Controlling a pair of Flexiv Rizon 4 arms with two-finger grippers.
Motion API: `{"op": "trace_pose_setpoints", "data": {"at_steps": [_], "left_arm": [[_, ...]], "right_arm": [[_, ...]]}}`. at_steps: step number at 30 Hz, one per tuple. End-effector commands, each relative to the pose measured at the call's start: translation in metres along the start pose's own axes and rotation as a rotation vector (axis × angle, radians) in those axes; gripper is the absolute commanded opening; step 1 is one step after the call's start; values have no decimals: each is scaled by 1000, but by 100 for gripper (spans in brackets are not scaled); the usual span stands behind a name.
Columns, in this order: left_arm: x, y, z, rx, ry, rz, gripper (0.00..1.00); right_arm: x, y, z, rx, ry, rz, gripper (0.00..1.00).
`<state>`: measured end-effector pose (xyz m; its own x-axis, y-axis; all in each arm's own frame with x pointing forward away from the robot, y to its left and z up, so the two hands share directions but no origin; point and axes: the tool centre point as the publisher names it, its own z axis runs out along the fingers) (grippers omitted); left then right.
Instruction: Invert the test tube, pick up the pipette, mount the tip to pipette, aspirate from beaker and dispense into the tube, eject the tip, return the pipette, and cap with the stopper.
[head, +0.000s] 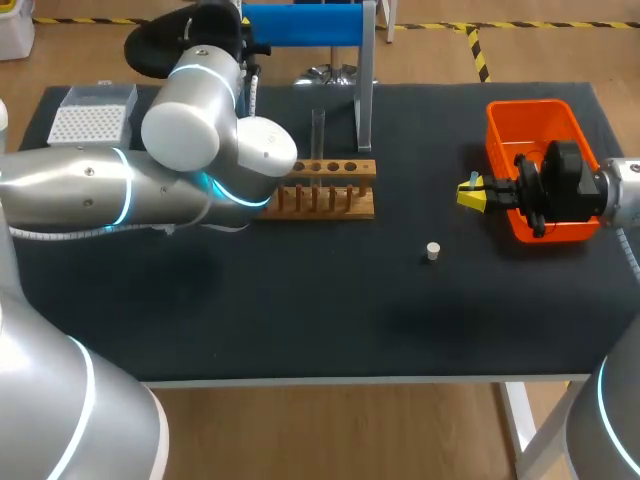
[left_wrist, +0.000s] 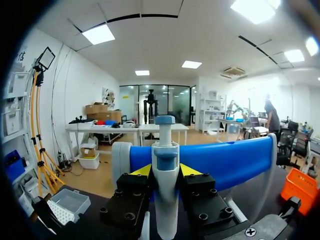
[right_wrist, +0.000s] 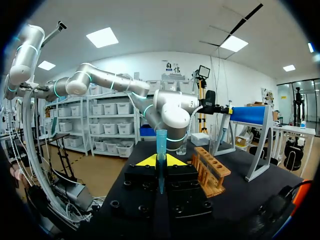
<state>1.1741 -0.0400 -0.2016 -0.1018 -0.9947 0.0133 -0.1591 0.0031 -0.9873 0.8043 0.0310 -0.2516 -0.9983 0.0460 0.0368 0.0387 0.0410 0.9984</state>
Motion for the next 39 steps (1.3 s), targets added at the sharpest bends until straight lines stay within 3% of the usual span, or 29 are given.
{"op": "trace_pose_setpoints", "data": {"at_steps": [1,4,11,24,39], "left_arm": [[1,2,6,5,2,-2,26],[2,1,6,6,3,0,0],[3,-8,4,15,2,5,0],[2,-43,-1,52,8,41,0],[20,-76,-42,46,399,61,0]], "right_arm": [[1,0,0,1,-2,-1,0],[1,0,0,1,-2,-1,0],[1,0,0,1,-2,-1,0],[1,0,0,1,-2,-1,0],[1,0,0,1,-2,-1,0]]}}
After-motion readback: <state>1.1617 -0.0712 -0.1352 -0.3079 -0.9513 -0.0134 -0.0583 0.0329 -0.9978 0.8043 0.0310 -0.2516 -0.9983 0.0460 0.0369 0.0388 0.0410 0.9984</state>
